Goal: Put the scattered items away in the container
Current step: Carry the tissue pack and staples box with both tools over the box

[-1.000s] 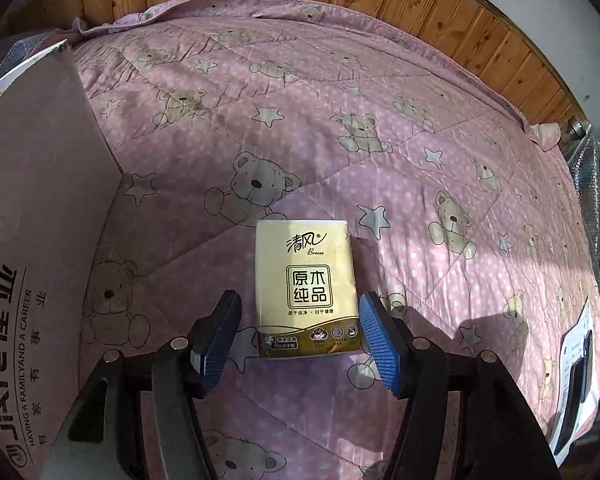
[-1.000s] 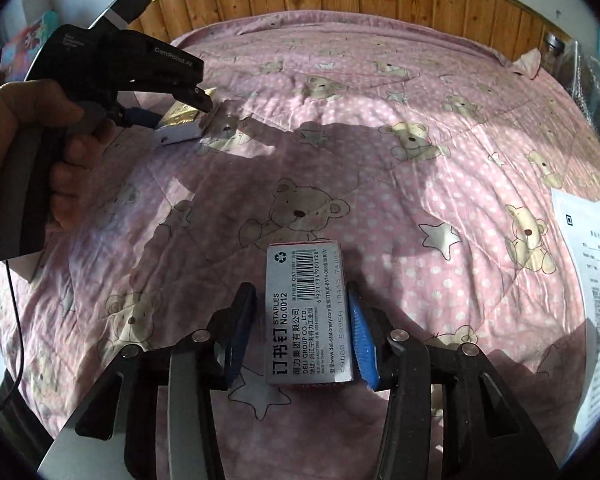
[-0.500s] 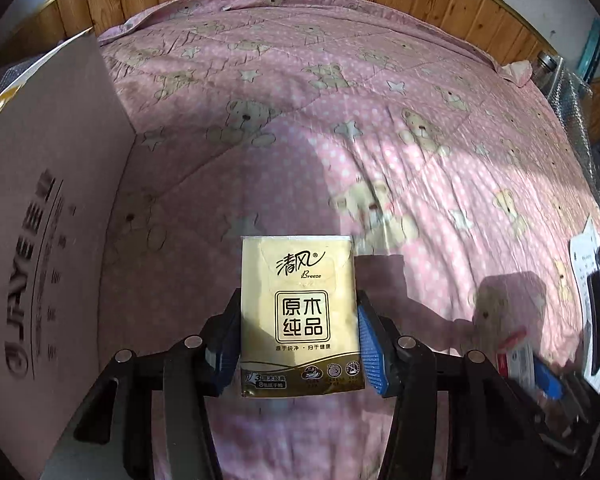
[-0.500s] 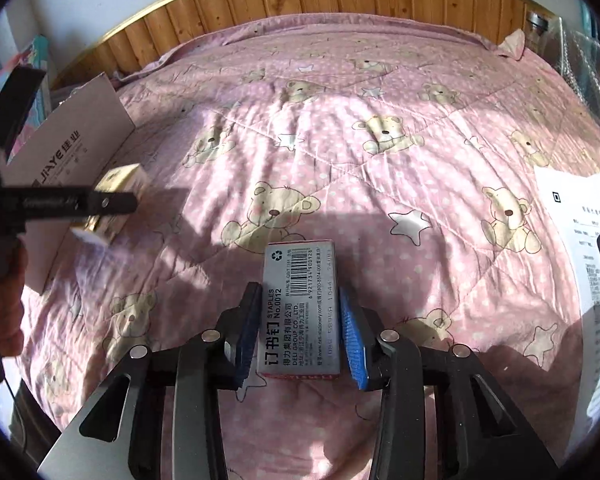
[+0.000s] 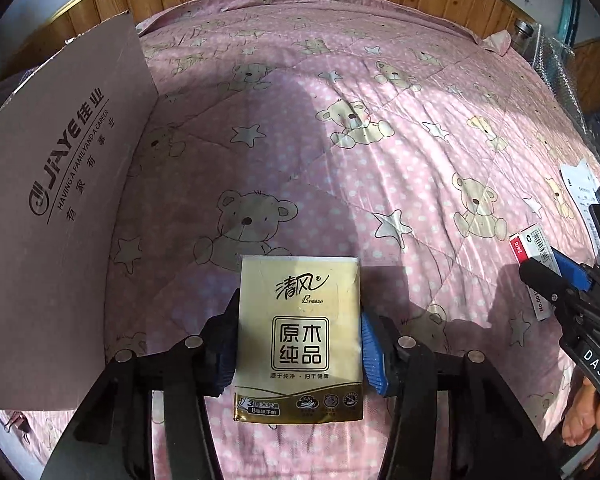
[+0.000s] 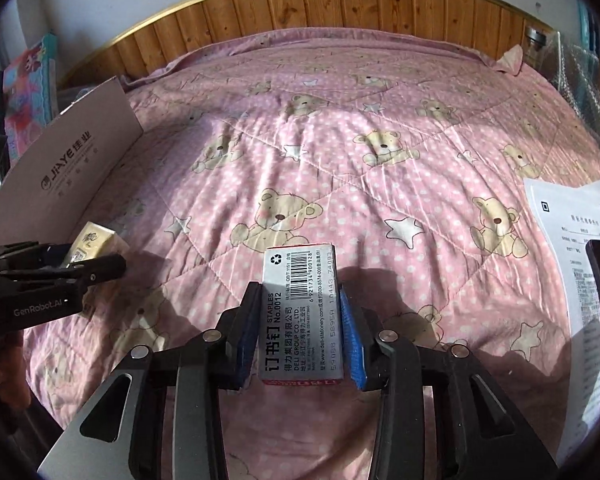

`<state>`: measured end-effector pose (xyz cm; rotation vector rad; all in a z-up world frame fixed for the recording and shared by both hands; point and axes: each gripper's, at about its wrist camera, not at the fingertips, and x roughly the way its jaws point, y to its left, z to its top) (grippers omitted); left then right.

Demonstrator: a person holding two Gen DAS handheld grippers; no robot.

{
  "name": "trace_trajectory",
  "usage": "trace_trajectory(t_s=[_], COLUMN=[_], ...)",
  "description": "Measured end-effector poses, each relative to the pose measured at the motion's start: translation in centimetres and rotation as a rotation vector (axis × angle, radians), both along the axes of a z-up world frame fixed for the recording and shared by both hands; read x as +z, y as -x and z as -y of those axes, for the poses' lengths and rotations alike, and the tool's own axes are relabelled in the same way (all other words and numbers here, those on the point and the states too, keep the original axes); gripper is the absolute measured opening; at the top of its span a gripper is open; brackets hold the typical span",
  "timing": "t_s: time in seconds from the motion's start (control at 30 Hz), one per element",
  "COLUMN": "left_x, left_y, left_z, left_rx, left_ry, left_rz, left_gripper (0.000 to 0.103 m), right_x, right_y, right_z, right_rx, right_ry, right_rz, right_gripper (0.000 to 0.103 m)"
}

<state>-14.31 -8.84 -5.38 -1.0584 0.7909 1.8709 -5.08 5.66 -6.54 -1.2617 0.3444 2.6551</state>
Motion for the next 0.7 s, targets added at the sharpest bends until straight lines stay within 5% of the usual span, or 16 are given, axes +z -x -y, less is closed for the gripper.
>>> trace_trajectory(t_s=[0.7], left_x=[9.3], left_y=[-3.3], left_z=[7.5], left_rx=[-0.027], left_ry=[-0.187], left_rz=[0.016], left_gripper=[0.052], right_x=[6.3], right_y=[-3.4], right_z=[9.6], right_rx=[0.168], right_ry=[-0.039], right_rz=[-0.081], right_gripper=[0.039])
